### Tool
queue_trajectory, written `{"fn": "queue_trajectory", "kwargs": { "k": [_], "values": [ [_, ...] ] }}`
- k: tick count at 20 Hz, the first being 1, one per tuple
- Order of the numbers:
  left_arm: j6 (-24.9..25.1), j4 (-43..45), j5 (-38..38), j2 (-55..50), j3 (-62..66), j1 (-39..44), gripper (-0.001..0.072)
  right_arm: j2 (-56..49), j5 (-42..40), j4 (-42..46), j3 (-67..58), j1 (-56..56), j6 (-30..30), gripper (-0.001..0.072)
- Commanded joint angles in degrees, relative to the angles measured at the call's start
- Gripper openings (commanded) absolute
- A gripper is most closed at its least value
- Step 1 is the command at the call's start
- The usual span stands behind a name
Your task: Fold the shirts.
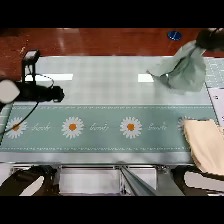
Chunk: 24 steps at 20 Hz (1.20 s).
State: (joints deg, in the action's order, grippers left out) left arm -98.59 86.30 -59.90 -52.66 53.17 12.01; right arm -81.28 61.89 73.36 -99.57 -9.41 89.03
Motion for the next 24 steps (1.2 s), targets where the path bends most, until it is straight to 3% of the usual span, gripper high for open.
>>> {"fn": "queue_trajectory", "kwargs": {
  "k": [1, 4, 8, 12, 17, 22, 24],
  "values": [
    [-0.35, -2.78, 1.86, 13.94, -11.72, 0.07, 0.051, 7.23, -1.95, -3.23, -10.27, 4.39, -2.49, 0.0017],
    [-0.74, -2.8, 2.54, 18.82, -11.61, -0.76, 0.0509, 7.89, -0.9, -3.8, -23.08, 8.17, -2.23, 0.0017],
    [-2.67, -3.5, 2.99, 19.02, -11.56, -0.92, 0.0509, 12.0, 6.4, -4.26, -23.67, 14.99, -3.76, 0.0017],
    [-2.67, -3.82, 8.24, 18.97, -11.56, -0.92, 0.0509, 14.19, 9.27, -4.04, -8.76, 29.0, -5.07, 0.0017],
    [-2.45, -3.19, 8.76, 18.8, -11.56, -0.92, 0.0509, 8.63, -1.09, -2.43, 12.04, 44.17, 0.68, 0.0018],
    [0.33, -3.3, 9.31, 18.78, -11.56, -0.92, 0.051, -5.25, -6.73, -11.96, 15.47, 50.27, 0.85, 0.0029],
    [0.33, -3.89, 9.22, 18.78, -11.58, -0.92, 0.0509, -7.98, -8.61, -13.64, 15.47, 50.56, 1.33, 0.0417]
  ]
}}
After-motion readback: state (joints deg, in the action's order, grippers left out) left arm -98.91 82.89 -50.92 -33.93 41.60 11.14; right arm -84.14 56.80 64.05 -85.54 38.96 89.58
